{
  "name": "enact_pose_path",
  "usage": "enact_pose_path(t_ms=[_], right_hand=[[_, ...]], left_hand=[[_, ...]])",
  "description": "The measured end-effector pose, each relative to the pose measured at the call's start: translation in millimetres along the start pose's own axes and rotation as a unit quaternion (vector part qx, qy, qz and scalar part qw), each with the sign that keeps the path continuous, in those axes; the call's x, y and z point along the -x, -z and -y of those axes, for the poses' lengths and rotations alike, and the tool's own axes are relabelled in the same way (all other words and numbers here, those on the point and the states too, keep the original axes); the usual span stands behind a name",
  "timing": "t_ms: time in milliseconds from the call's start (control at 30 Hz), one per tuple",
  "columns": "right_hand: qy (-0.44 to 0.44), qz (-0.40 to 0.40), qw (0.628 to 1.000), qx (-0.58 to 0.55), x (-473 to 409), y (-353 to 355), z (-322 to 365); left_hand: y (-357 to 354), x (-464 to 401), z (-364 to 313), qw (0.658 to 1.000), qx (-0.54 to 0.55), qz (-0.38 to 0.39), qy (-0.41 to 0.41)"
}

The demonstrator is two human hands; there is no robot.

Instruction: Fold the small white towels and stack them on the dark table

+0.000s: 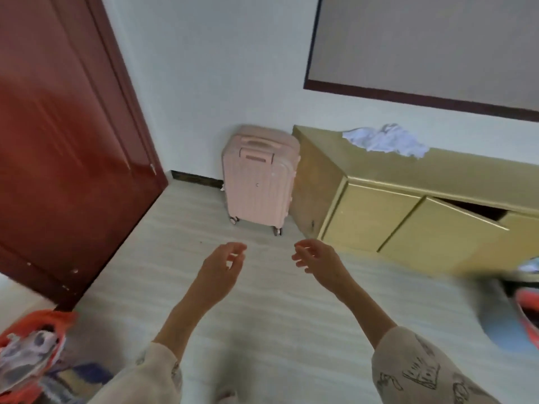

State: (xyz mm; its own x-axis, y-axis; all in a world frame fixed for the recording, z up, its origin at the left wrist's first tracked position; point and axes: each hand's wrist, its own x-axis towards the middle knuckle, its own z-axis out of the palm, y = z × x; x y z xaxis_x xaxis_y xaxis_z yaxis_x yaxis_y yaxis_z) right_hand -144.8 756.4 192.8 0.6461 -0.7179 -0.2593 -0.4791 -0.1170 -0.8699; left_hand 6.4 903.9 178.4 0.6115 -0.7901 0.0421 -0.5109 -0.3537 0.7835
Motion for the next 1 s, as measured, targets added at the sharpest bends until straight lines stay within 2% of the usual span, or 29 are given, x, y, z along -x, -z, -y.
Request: enact_pose_path(t_ms=[267, 600, 800, 1000], right_hand=[[-0.041, -0.103, 0.993, -0.032, -101.4, 146.5, -49.7], [-0.096, -0.164, 0.980, -0.062, -288.2, 302.0, -78.6], [-0.128, -0.175, 0.972, -0.086, -368.7, 364.2, -103.1], [-0.147, -0.163, 0.974, -0.059, -470.3, 440.9, -137.4]], left_hand=[[-126.1, -156.0, -64.6, 0.994, 0.001, 0.086, -0.064], [-244.0, -394.0, -138.3, 0.980, -0.030, 0.181, -0.083], [-299.3, -485.5, -167.3, 0.962, -0.071, 0.256, -0.068], [-364.9, -573.3, -196.0, 0.961, -0.073, 0.265, -0.042]])
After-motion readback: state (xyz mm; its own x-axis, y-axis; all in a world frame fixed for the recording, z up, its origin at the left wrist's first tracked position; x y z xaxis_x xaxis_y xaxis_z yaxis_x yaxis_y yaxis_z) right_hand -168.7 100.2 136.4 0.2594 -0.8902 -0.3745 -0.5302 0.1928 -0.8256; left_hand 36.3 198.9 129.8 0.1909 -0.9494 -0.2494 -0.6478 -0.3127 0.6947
